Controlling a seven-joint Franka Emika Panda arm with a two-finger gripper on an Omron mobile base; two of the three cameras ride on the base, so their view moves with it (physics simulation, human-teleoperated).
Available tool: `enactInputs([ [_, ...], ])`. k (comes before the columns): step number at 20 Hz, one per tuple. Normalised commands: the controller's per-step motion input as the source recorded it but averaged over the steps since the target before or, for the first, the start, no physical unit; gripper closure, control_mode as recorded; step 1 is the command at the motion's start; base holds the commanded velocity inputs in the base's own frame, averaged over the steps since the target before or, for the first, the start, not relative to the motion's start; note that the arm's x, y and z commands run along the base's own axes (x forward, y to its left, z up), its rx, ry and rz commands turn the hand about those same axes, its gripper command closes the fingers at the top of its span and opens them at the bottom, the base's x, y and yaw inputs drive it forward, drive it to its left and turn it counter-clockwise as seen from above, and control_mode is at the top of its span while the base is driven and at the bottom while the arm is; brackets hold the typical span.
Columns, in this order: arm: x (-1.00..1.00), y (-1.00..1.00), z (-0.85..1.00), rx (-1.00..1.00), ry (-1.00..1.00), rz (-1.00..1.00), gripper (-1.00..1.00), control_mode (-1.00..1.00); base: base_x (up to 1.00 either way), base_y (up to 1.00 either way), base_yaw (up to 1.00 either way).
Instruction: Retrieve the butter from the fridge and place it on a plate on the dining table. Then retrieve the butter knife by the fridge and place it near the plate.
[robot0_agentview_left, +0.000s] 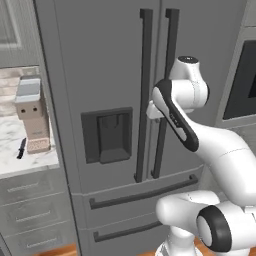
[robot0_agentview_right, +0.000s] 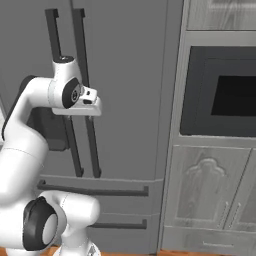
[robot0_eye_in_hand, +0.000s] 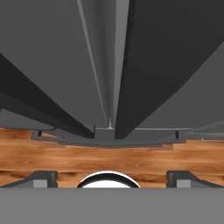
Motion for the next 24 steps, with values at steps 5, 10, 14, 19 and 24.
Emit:
enactInputs([
  [5,0.00,0.00,0.00,0.00,0.00,0.00,-1.00,1.00,-0.28,0.10,-0.02],
  [10,0.00,0.00,0.00,0.00,0.00,0.00,-1.00,1.00,-0.36,0.00,0.00],
  [14,0.00,0.00,0.00,0.00,0.00,0.00,-1.00,1.00,-0.37,-0.09,0.01],
  [19,0.00,0.00,0.00,0.00,0.00,0.00,-1.00,1.00,-0.52,-0.18,0.03],
  [24,0.00,0.00,0.00,0.00,0.00,0.00,-1.00,1.00,-0.52,-0.05,0.01],
])
